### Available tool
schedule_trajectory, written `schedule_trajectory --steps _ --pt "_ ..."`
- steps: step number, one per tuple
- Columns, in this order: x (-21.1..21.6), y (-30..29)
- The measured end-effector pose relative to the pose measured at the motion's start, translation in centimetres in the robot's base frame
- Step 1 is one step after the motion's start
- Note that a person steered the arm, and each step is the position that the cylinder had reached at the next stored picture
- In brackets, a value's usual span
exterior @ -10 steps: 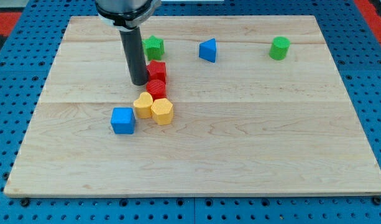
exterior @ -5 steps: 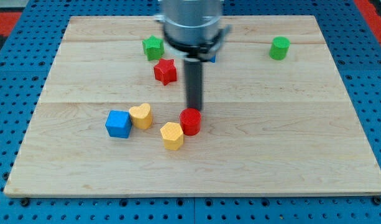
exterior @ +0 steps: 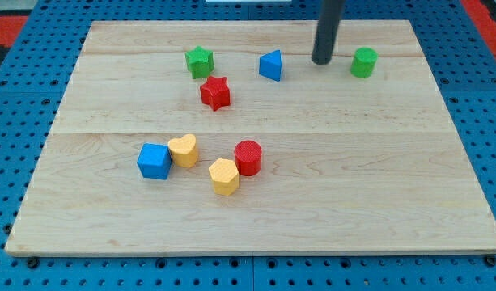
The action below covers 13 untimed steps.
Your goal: Slide the green circle diagonally bottom right to the red star
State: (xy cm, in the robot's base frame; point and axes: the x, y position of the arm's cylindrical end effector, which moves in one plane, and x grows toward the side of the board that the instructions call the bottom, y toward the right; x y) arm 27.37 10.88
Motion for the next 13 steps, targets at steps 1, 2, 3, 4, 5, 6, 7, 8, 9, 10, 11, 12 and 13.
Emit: schedule_trajectory --steps 1,2,3,4,5,6,7,8,9,10,11,12,13 --pt "-3.3 7.1" --pt "-0.6 12.0" --pt "3.4 12.0" --pt "4.0 11.1" --pt "-0.4 12.1" --pt "1.6 6.2" --pt "4.8 5.8" --pt "6.3 8.3" --pt "9.1 10.9" --pt "12.5 5.5" --pt "10.9 7.5" --pt "6.9 12.2" --pt "3.3 9.2"
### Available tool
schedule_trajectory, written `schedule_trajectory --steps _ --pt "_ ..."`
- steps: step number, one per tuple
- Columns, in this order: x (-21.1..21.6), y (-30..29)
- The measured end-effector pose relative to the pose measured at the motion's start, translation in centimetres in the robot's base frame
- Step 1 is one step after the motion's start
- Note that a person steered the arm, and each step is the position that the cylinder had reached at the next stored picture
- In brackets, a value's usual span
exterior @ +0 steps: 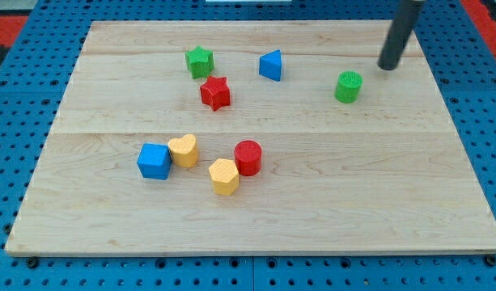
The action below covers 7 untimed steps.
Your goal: Slide the green circle diagonally bottom right to the red star
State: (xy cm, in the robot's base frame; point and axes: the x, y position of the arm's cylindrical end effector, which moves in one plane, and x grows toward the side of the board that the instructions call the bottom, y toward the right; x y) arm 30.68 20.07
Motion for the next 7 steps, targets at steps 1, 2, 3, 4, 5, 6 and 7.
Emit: schedule_trajectory --steps 1,2,3,4,5,6,7 --pt "5.0 -5.8" --pt "7.1 -6.5" --pt "7.1 -6.6" --pt "7.1 -6.3" --pt "7.1 -6.0" --pt "8.3 -9.2" --pt "9.0 -13.5"
